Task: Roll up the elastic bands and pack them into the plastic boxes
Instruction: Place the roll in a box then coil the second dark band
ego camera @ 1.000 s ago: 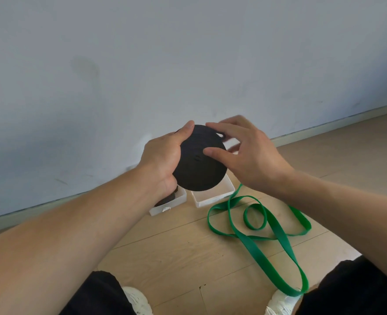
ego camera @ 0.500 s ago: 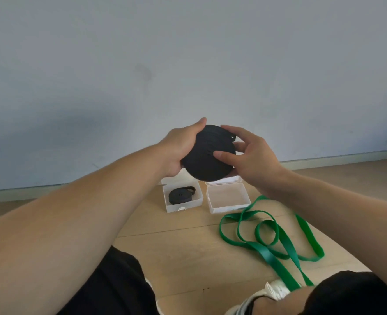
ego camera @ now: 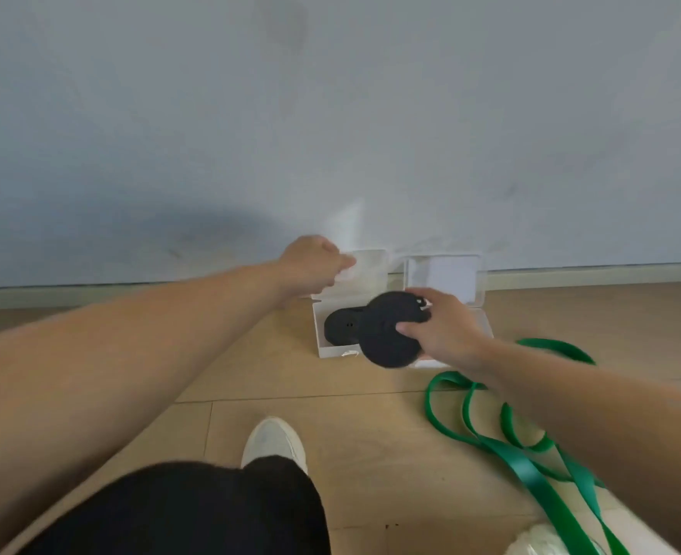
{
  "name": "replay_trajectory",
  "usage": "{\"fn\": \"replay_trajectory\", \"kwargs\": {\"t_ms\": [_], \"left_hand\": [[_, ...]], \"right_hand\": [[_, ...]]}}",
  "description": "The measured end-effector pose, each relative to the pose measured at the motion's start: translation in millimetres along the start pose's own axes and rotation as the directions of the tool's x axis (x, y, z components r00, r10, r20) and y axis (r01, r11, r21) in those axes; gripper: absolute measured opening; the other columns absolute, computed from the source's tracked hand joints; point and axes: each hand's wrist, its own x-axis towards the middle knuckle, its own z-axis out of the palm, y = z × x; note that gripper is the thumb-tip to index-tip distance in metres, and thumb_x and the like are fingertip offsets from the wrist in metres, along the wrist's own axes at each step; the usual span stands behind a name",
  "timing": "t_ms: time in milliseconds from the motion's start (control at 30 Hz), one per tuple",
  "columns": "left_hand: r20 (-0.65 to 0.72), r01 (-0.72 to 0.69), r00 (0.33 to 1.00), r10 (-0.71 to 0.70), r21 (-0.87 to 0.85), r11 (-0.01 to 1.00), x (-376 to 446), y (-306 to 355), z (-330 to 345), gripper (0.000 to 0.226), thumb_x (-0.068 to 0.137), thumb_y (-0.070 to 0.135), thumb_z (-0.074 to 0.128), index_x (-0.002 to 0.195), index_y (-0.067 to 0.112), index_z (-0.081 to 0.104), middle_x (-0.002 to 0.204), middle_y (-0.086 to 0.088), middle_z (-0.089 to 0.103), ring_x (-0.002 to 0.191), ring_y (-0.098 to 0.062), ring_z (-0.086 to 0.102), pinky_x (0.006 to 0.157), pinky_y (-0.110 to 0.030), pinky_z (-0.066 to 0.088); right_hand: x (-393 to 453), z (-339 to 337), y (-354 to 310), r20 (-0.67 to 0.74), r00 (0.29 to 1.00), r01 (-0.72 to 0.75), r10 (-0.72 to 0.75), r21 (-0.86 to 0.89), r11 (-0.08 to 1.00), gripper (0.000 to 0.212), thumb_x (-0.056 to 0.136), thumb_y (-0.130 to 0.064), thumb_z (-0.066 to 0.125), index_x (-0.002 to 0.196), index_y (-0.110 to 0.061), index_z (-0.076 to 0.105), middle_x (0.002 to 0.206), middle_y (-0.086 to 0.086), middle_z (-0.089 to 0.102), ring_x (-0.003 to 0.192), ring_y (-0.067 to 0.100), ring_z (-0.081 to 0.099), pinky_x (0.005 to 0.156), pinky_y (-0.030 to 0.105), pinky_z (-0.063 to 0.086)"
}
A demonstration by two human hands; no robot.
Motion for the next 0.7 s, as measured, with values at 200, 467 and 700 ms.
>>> {"fn": "replay_trajectory", "kwargs": {"t_ms": [200, 467, 700], "left_hand": [[0.047, 0.013, 0.999, -0.024, 0.220, 0.975, 59.0, -110.7, 39.3, 0.050, 0.093, 0.033, 0.070, 0.138, 0.017, 0.056, 0.142, -0.002, 0.055, 0.127, -0.020, 0.054, 0.105, -0.035, 0.045], [-0.022, -0.124, 0.990, 0.136, 0.294, 0.948, 93.9, -165.6, 79.6, 0.083, 0.089, 0.062, 0.062, 0.155, 0.021, 0.033, 0.167, 0.007, 0.020, 0.152, -0.017, 0.024, 0.122, -0.040, 0.027], [-0.090, -0.025, 0.995, 0.041, 0.165, 0.986, 96.3, -183.9, 88.9, 0.112, 0.081, 0.073, 0.063, 0.163, 0.025, 0.004, 0.171, 0.004, 0.014, 0.156, -0.019, 0.019, 0.123, -0.041, 0.025]], "right_hand": [[66.2, 71.9, 45.4, 0.030, 0.921, -0.366, 0.389, 0.413, 0.834, 0.055, 0.088, 0.000, 0.074, 0.138, -0.012, 0.053, 0.124, 0.013, 0.063, 0.100, 0.037, 0.068, 0.068, 0.048, 0.065], [129.0, 106.0, 46.0, 0.041, 0.862, -0.452, 0.505, 0.511, 0.731, 0.058, 0.088, 0.000, 0.074, 0.140, -0.016, 0.054, 0.096, 0.005, 0.066, 0.073, 0.026, 0.072, 0.072, 0.043, 0.065], [142.9, 115.1, 46.2, 0.056, 0.895, -0.417, 0.443, 0.459, 0.784, 0.058, 0.087, -0.003, 0.076, 0.139, -0.019, 0.055, 0.103, 0.003, 0.066, 0.087, 0.028, 0.073, 0.071, 0.040, 0.065]]}}
